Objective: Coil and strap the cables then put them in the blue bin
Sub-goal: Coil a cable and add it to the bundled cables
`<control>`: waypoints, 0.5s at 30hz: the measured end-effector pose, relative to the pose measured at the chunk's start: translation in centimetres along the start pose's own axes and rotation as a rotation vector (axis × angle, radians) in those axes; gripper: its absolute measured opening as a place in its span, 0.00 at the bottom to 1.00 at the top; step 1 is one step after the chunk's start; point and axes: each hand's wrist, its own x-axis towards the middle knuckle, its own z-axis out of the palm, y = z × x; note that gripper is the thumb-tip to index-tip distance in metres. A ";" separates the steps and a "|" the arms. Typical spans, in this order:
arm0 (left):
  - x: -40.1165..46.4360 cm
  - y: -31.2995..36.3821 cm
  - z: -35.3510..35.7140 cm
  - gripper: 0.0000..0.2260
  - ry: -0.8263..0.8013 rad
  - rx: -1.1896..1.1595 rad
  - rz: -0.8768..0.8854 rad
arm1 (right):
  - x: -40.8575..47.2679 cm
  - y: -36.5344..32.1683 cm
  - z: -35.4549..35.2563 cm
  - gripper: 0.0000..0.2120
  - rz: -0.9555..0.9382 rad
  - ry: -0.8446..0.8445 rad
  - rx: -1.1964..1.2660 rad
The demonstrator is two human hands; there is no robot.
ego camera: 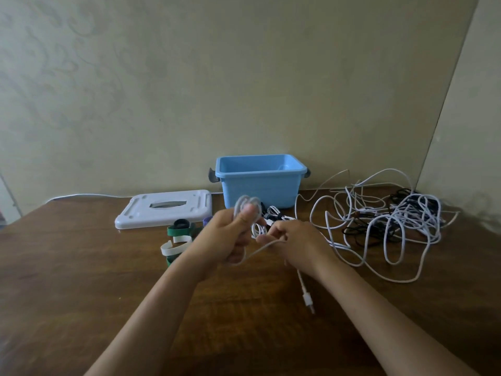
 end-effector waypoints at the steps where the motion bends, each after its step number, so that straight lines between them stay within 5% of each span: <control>1: 0.0 -0.1 0.4 0.25 -0.016 0.094 -0.007 | 0.2 -0.1 -0.3 0.17 0.039 0.037 -0.005; 7: 0.6 -0.6 2.0 0.20 0.112 0.452 0.084 | -0.2 0.4 -0.8 0.20 0.038 0.251 0.055; 15: 0.8 -1.1 2.6 0.22 0.125 0.573 0.145 | 0.0 -0.5 0.3 0.33 0.115 0.136 -0.044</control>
